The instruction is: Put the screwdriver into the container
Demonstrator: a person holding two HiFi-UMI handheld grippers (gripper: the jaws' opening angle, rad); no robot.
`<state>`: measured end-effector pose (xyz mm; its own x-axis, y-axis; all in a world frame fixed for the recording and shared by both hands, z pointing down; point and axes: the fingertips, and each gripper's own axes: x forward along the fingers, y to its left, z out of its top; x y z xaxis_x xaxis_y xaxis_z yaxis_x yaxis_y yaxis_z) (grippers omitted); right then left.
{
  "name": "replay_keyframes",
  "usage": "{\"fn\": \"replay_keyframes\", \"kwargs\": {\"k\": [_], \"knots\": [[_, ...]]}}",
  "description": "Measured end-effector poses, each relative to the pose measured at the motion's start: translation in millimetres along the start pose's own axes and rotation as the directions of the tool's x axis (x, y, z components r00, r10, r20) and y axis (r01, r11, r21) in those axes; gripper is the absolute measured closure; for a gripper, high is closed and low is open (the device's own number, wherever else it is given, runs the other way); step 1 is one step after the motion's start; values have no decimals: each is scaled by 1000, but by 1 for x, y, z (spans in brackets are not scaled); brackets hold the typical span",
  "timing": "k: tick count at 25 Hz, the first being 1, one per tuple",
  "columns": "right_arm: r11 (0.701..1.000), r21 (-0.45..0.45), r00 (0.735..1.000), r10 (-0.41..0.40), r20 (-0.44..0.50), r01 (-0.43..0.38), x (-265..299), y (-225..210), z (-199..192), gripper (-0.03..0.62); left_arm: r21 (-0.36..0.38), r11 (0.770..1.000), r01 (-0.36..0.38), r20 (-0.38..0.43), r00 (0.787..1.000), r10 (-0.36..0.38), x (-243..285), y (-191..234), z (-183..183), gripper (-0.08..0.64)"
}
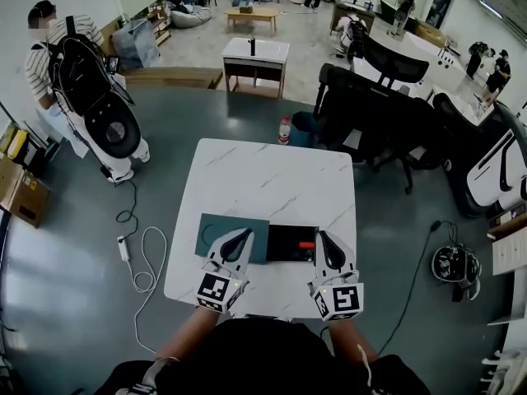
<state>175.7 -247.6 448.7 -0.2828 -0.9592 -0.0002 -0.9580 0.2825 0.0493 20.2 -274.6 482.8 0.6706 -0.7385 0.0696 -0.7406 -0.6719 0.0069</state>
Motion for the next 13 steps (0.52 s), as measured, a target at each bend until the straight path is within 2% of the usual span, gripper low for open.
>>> {"fn": "replay_keyframes", "kwargs": {"k": [4,13], "knots": [[999,-12,999,-46,-3,46,-2,-6,1,571,7,1000,-1,7,1000,1,-2,-1,6,557],[998,-37,999,-54,-8,54,-10,-9,3,571,33,999,-19,38,999,18,-6,-9,16,557]]}}
